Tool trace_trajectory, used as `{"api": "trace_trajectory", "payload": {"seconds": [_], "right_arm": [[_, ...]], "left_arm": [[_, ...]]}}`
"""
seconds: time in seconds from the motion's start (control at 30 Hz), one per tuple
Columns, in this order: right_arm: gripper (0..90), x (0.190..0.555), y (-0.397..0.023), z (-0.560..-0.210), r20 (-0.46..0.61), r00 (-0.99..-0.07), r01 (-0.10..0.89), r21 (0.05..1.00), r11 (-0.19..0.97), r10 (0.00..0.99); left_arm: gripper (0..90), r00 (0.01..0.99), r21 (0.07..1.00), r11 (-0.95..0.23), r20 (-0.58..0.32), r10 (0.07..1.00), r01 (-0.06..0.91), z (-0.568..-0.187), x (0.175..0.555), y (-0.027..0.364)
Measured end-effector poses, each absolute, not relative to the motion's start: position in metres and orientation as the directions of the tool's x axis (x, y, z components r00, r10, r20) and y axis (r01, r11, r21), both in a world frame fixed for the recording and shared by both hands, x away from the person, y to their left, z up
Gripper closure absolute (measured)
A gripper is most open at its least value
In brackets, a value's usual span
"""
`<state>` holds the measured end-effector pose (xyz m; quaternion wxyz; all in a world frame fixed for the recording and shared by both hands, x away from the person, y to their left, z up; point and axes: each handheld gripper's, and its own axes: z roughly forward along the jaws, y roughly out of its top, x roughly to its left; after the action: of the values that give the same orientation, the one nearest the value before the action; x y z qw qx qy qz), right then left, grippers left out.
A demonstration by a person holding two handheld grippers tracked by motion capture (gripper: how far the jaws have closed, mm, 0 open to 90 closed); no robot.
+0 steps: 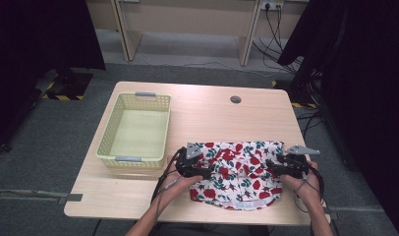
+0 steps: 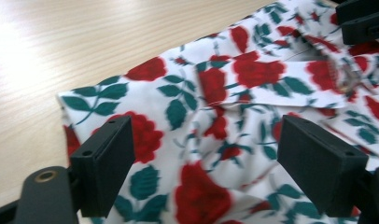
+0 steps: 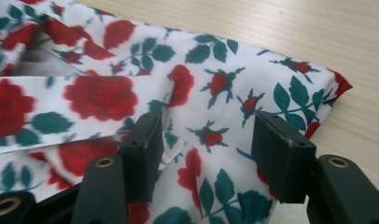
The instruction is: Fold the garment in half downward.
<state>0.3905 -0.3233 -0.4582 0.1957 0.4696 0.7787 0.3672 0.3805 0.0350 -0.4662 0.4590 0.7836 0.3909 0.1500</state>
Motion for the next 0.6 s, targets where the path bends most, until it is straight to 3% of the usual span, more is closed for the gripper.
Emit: {"api": "trace_trajectory", "payload": {"seconds": [0.13,0.3,0.43,0.5,0.6], "right_arm": [[42.5,0.377,-0.324,-0.451,0.029,-0.498,0.568,0.767,0.300,0.867],[44.2,0.364,-0.323,-0.456,0.019,-0.520,0.570,0.753,0.331,0.854],[66.5,0.359,-0.322,-0.464,0.001,-0.553,0.551,0.751,0.364,0.833],[75.1,0.357,-0.322,-0.465,-0.008,-0.561,0.542,0.752,0.375,0.828],[80.8,0.354,-0.322,-0.460,-0.022,-0.567,0.512,0.774,0.372,0.824]], "left_arm": [[20.4,0.651,0.830,-0.294,-0.106,0.752,0.474,-0.467,0.374,0.031],[42.3,0.667,0.812,-0.357,-0.052,0.744,0.462,-0.474,0.373,0.030],[68.6,0.677,0.819,-0.375,-0.022,0.735,0.434,-0.475,0.369,0.031],[75.2,0.682,0.832,-0.370,-0.015,0.731,0.414,-0.472,0.367,0.033],[80.7,0.687,0.849,-0.352,-0.017,0.727,0.394,-0.466,0.363,0.037]]}}
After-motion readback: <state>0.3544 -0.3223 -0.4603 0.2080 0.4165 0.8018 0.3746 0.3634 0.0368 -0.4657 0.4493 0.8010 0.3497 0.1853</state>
